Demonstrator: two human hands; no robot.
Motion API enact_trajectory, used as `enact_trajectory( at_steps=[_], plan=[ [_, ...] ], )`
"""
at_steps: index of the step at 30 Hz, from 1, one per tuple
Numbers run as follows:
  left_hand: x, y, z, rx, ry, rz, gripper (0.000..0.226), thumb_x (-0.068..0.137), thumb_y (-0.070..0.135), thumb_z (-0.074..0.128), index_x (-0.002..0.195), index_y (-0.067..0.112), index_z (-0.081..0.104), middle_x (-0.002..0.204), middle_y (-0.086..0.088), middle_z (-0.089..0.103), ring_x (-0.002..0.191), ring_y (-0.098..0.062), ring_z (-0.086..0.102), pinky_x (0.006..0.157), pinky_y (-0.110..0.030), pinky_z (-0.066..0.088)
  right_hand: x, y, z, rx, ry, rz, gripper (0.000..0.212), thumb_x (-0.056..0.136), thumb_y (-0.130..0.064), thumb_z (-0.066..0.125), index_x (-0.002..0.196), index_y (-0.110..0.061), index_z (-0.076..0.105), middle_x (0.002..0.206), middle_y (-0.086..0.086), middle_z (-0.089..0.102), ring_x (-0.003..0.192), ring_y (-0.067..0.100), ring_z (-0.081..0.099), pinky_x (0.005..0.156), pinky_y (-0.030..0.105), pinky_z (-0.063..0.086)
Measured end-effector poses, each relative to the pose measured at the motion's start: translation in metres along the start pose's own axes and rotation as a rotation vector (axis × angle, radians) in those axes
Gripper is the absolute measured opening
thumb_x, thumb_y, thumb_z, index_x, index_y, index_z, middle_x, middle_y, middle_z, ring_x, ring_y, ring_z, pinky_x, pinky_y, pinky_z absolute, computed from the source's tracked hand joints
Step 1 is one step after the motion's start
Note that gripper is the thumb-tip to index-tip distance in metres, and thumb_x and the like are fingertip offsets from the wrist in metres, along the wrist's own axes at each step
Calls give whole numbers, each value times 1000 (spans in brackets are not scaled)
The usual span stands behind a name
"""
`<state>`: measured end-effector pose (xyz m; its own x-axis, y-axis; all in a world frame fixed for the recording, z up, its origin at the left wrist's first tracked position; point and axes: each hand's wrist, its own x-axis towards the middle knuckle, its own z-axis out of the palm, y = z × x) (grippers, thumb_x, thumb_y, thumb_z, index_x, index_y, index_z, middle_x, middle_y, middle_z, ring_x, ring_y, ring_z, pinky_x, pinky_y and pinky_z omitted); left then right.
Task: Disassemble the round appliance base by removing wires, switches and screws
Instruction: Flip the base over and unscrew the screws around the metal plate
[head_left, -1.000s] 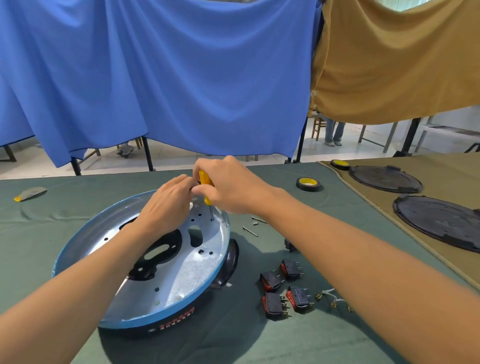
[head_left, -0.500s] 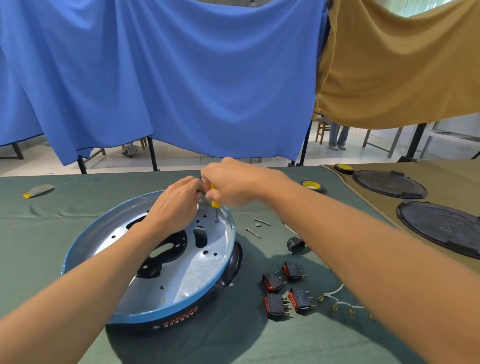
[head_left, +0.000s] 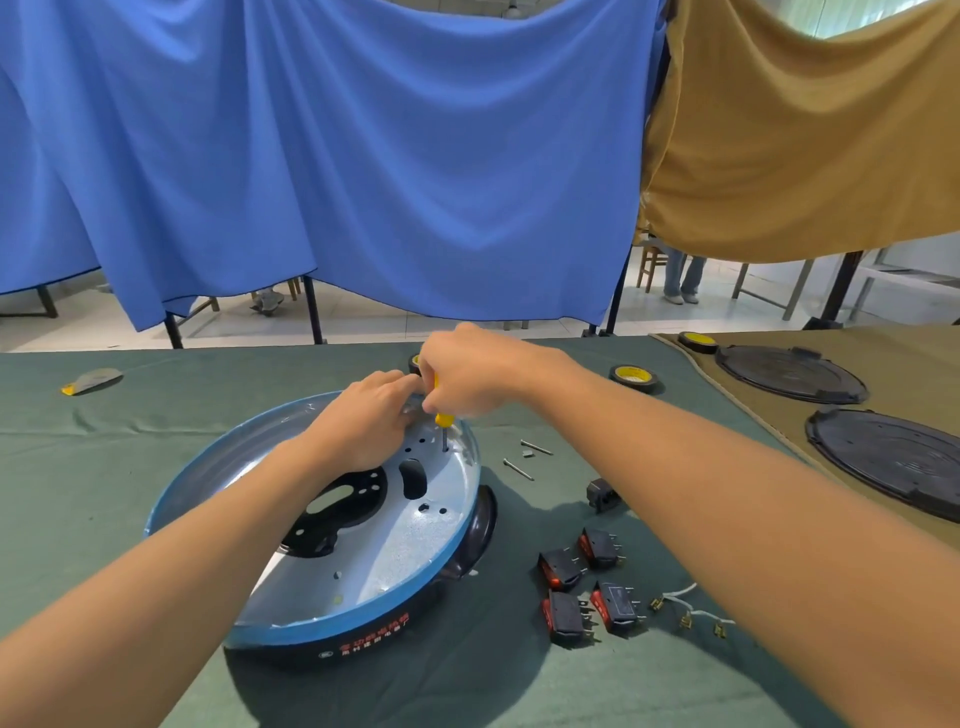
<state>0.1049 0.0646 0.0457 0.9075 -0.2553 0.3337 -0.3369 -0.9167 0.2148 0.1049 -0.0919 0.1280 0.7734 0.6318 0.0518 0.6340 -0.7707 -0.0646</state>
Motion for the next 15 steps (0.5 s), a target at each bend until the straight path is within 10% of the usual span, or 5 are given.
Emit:
enact_trajectory(
  at_steps=[6, 15],
  plan=[
    [2, 4, -1, 43, 53, 1, 27, 93, 7, 49, 118, 13, 56, 110, -5, 58, 104, -25, 50, 90, -42, 41, -3, 3, 17, 103, 10, 32, 15, 80, -13, 57, 67, -11, 50, 66, 5, 50, 60, 22, 46, 49, 29, 35],
    [2, 6, -13, -105, 352, -95, 21, 82, -1, 54, 92, 17, 56, 90, 7, 51, 87, -16, 45, 81, -35, 36, -8, 6, -30, 508, 595, 124, 12, 77, -19, 60, 75, -8, 55, 65, 7, 61, 65, 16, 50, 52, 30, 40]
  ],
)
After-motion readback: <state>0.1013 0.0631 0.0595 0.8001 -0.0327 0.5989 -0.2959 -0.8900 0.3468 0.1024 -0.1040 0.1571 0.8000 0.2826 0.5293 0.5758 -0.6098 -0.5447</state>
